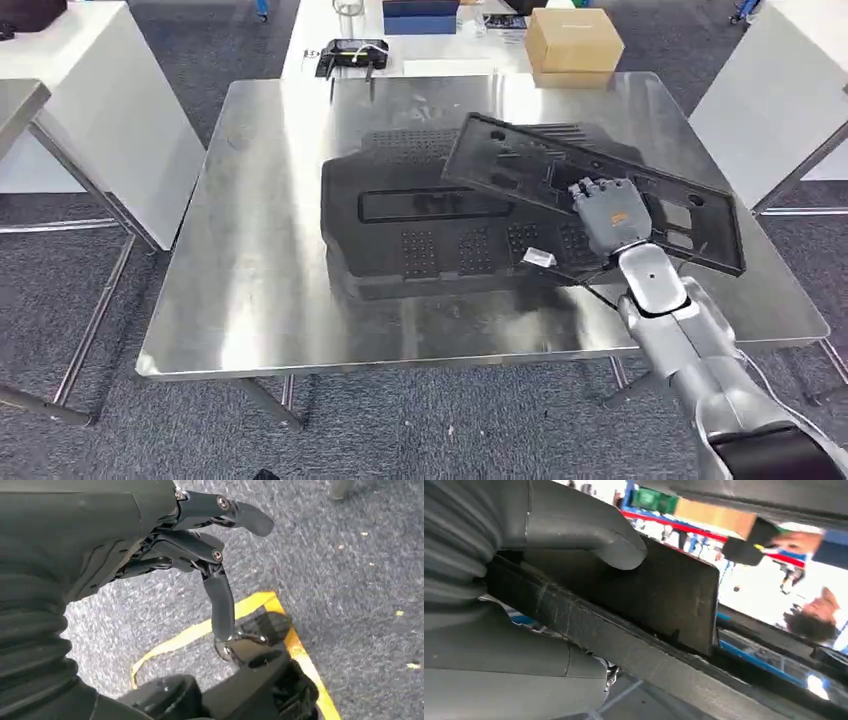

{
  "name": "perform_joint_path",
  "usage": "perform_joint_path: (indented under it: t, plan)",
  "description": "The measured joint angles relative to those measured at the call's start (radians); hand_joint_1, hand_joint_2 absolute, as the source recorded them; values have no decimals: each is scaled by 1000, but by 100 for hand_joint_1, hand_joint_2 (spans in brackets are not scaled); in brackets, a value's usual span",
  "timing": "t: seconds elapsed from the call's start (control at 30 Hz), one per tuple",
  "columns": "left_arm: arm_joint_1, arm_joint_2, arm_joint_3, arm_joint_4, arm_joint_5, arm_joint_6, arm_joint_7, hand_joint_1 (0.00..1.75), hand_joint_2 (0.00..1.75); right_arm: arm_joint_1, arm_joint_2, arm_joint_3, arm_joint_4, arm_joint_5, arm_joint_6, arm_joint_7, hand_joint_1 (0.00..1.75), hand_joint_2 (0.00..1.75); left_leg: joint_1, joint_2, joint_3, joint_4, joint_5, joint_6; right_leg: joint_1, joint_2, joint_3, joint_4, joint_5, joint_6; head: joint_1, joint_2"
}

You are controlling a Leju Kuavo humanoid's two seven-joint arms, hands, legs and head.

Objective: Take the parts from the cabinet and place them on the table.

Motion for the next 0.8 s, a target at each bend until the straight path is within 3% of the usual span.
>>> perform_joint_path:
  t: [0.03, 0.07, 0.27, 0.33, 0.43, 0.53, 0.67, 0.8]
  plan:
    - [0, 0, 0, 0, 2, 1, 1, 0, 175, 0, -4, -6, 16, -8, -16, -9, 175, 175, -1, 1, 2, -2, 1, 2, 0, 0, 3, -7, 1, 5, -4, 0]
    - [-2, 0, -1, 0, 3, 2, 2, 0, 175, 0, -9, -12, 36, -13, -39, -19, 175, 175, 2, 1, -1, -6, 10, -2, 0, 1, 2, 3, 1, 2, -1, 0]
    - [-4, 0, -7, 0, 4, 4, 17, 0, 175, -20, -26, -29, 120, 18, -116, -45, 175, 175, -4, -12, -4, -6, 7, 4, 0, -9, 10, -20, 1, 4, 1, 0]
    - [-5, 0, -9, 0, 4, 4, 20, 0, 175, -21, -23, -29, 124, 21, -122, -70, 175, 175, -6, -12, -4, -6, 6, 6, 0, -9, 10, -20, 1, 5, 1, 0]
    - [-7, 1, -16, 0, 2, 4, 27, 0, 175, -22, -19, -23, 124, 5, -123, -160, 175, 175, -7, -12, -4, -6, 7, 10, 0, -9, 9, -21, 4, 10, 0, 0]
    - [-10, 1, -17, 0, 2, 4, 28, 0, 175, -26, -16, -16, 124, -4, -124, -191, 175, 175, -7, -11, -4, -6, 9, 11, 0, -9, 8, -20, 5, 17, 0, 0]
    - [-13, 1, -17, 0, 3, 2, 27, 0, 175, -33, -13, -8, 124, -31, -124, -251, 175, 175, -6, -9, -3, -6, 10, 12, 3, -9, 7, -16, 5, 17, 0, 0]
    - [-15, 1, -17, 0, 3, 2, 27, 0, 175, -33, -5, 2, 124, -34, -124, -265, 175, 175, -5, -8, -3, -6, 10, 12, 3, -9, 5, -14, 5, 17, 0, 0]
